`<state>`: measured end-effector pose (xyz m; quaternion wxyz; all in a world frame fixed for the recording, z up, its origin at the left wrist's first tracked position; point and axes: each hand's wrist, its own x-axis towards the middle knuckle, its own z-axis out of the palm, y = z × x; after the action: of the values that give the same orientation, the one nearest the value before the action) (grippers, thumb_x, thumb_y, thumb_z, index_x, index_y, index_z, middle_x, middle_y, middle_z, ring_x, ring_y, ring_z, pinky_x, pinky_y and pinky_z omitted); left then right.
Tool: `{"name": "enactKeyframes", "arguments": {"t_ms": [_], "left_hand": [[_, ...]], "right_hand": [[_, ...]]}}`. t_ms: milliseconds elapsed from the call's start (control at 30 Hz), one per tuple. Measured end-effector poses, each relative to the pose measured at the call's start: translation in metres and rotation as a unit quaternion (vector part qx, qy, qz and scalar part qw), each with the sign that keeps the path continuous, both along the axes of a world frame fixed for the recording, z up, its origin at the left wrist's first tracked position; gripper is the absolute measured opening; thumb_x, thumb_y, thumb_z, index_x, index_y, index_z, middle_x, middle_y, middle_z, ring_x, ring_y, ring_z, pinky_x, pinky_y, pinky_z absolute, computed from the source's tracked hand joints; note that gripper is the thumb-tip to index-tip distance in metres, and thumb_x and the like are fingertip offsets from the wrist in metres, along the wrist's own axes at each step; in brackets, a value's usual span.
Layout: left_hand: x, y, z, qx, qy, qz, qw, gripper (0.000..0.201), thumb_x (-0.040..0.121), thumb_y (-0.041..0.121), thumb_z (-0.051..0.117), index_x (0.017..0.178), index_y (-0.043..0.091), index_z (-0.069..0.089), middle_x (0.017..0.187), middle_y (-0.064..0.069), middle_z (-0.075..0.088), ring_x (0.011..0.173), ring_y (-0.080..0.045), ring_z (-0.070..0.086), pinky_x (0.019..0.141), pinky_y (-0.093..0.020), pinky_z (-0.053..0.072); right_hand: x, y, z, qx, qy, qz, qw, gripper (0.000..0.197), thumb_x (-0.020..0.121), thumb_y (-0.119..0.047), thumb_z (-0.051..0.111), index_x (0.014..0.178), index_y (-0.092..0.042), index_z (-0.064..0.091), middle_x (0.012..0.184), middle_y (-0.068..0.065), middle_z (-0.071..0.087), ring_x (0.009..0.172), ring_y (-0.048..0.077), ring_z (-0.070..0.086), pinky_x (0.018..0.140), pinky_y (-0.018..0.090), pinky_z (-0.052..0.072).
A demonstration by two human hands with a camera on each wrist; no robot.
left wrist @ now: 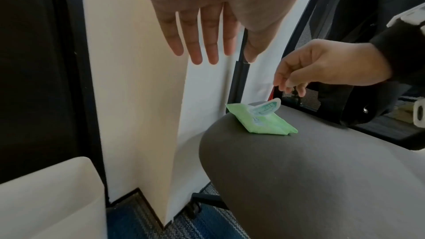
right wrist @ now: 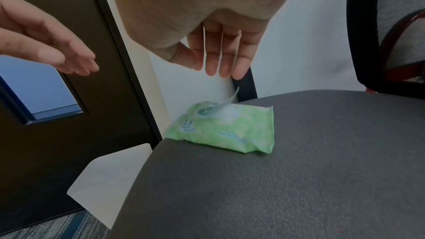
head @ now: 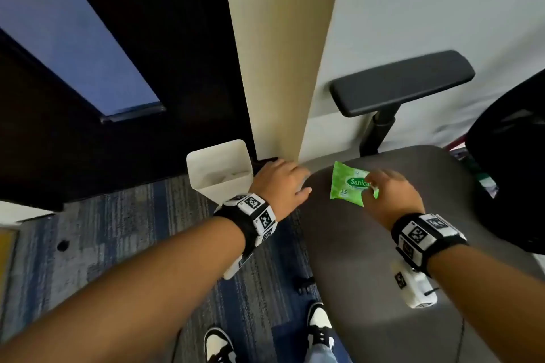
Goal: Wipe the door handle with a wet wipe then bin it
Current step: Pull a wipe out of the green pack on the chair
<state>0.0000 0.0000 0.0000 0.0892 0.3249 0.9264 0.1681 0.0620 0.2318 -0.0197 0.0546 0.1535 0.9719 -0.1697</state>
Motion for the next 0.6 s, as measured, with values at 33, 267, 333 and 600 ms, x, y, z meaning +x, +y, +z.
{"name": "enactKeyframes", "arguments": {"t_ms": [33,267,333,600], "left_hand": [[0.000,0.008,-0.007,0.006,-0.009,-0.003,1.000,0.039,0.086,0.034,0.058,0.118,0.013,0.062,0.116,-0.007,0.065,0.107,-0.028,0.056,0.090,-0.040,0.045],[0.001,0.057,-0.044,0.032,0.000,-0.032,0.999,0.039,0.082,0.031,0.064,0.113,0.007,0.064,0.110,-0.010,0.066,0.101,-0.031,0.059,0.084,-0.043,0.049],[0.002,0.069,-0.051,0.033,-0.005,-0.038,0.999,0.039,0.081,0.030,0.065,0.111,0.005,0.064,0.110,-0.012,0.066,0.101,-0.032,0.059,0.083,-0.046,0.050],[-0.001,0.111,-0.066,0.024,-0.055,-0.032,0.998,0.047,0.082,0.034,0.063,0.122,0.008,0.056,0.123,-0.010,0.058,0.115,-0.030,0.049,0.089,-0.042,0.047]], "right_hand": [[-0.002,0.003,-0.006,-0.005,-0.008,-0.005,1.000,0.027,0.077,-0.020,0.062,0.103,-0.010,0.063,0.102,0.011,0.061,0.096,0.034,0.056,0.070,0.036,0.049],[-0.009,0.023,-0.038,0.032,-0.041,0.008,0.999,0.043,0.078,-0.024,0.062,0.116,-0.004,0.059,0.110,0.017,0.057,0.107,0.035,0.047,0.081,0.043,0.050],[-0.010,0.024,-0.042,0.025,-0.033,-0.018,0.999,0.043,0.080,-0.025,0.062,0.116,-0.003,0.058,0.112,0.018,0.057,0.108,0.036,0.048,0.082,0.044,0.049],[-0.019,0.026,-0.050,-0.089,0.003,-0.085,0.992,0.021,0.085,-0.022,0.057,0.069,-0.008,0.052,0.075,0.013,0.058,0.073,0.038,0.059,0.060,0.030,0.036]]}}
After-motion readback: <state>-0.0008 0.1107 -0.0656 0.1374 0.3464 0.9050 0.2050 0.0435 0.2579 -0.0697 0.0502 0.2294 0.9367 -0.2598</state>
